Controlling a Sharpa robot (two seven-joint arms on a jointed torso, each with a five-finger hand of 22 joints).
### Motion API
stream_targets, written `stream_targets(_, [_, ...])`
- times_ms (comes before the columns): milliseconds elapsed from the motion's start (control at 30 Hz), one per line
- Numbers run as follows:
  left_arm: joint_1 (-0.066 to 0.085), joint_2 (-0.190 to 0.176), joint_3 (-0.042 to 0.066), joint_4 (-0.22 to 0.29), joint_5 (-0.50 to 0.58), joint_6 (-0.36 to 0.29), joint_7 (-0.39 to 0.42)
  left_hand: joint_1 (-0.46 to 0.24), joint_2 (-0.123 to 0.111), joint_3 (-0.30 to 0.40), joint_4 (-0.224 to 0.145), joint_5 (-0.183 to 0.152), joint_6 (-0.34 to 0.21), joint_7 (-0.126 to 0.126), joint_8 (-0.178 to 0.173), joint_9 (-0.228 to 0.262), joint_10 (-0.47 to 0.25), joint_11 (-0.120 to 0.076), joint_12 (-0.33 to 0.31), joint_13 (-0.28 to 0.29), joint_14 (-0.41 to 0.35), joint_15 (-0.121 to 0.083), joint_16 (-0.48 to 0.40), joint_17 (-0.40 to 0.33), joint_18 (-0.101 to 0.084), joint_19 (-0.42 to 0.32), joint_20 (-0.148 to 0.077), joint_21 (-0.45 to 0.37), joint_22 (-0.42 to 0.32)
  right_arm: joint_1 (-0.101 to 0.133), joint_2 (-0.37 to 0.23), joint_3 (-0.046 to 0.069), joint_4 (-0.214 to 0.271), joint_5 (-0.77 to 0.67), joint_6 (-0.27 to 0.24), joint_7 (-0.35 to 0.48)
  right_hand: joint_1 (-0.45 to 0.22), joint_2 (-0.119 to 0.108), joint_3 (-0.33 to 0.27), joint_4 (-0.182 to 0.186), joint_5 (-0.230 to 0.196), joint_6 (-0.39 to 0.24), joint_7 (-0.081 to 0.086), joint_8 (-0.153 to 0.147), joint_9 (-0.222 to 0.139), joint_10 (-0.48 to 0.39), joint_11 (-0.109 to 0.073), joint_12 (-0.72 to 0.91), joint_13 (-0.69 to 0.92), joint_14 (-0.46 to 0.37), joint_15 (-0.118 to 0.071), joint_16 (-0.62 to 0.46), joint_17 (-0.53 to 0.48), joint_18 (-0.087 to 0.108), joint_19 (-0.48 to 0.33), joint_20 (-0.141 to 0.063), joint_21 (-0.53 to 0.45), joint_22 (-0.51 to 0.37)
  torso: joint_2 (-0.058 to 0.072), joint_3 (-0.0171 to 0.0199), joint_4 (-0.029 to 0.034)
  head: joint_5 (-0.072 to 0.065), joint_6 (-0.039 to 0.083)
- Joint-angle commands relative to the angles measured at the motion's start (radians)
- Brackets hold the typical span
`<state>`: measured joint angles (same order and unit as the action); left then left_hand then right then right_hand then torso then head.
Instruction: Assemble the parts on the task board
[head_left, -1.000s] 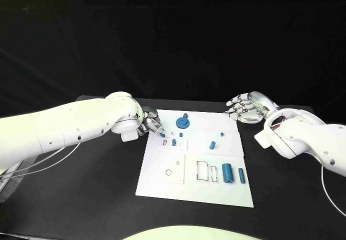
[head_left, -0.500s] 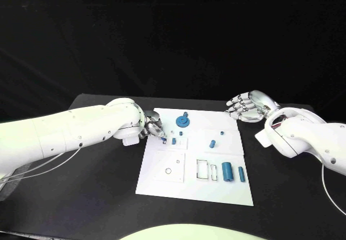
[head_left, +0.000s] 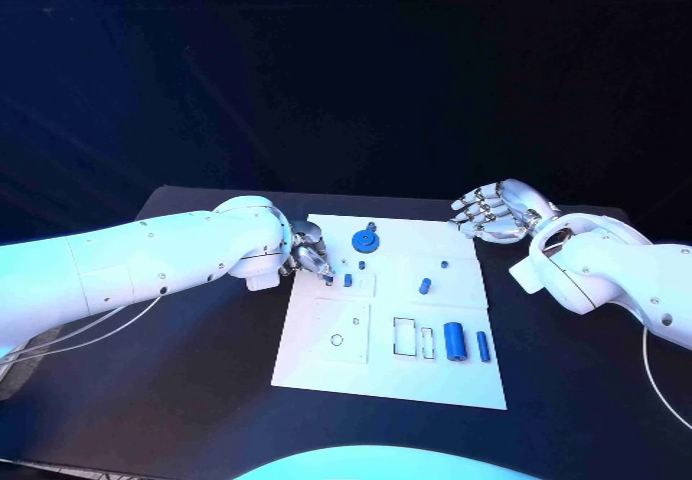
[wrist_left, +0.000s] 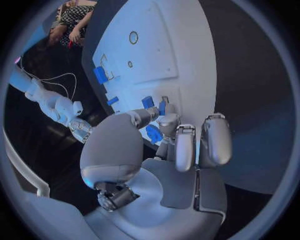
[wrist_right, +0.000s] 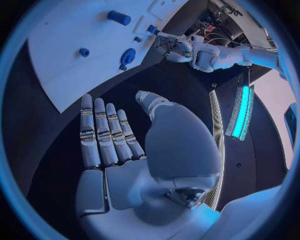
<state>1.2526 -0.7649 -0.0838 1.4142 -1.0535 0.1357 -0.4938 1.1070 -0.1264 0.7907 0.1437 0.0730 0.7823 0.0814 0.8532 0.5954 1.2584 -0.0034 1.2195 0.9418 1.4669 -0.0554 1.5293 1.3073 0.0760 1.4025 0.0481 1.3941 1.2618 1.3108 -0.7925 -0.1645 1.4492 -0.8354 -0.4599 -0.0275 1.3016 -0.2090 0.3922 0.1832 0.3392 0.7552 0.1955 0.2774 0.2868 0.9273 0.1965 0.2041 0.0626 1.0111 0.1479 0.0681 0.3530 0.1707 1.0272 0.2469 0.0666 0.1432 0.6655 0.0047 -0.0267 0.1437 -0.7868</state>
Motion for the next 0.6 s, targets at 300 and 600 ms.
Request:
stream_targets(300, [-0.002,0.002,-0.001,0.009,-0.016,0.053,0.003,-0.005,0.009,0.175,-0.171,0.006,0.011,-0.008,0.007,-0.001,0.008,0.000,0.006,0.007,0.083,-0.007,0.002,0.187,-0.007,0.008,0.001,0.006,0.002,-0.001,-0.002,0.000,0.003,0.010,0.020,0.031,0.001,0.008,-0.001,-0.004,0.005,0.011,0.064,-0.009,-0.003,0.012,0.002,-0.012,0.000,0.004,0.000,-0.003,-0.007,0.012,0.009,0.002,0.000,-0.006,0.000,0.0000,0.0009,0.002,-0.003])
stream_targets(600, [-0.003,0.000,-0.002,0.012,-0.018,0.064,0.002,-0.005,0.009,0.175,-0.171,0.006,0.011,-0.008,0.007,-0.001,0.008,0.000,0.006,0.007,0.083,-0.007,0.002,0.187,-0.007,0.008,0.001,0.006,0.002,-0.002,-0.003,0.000,0.003,0.013,0.022,0.035,0.000,0.008,-0.001,-0.004,0.005,0.011,0.064,-0.009,-0.003,0.013,0.002,-0.013,0.000,0.004,0.000,-0.003,-0.007,0.012,0.009,0.002,0.000,-0.006,0.000,0.0000,0.0002,0.002,-0.004])
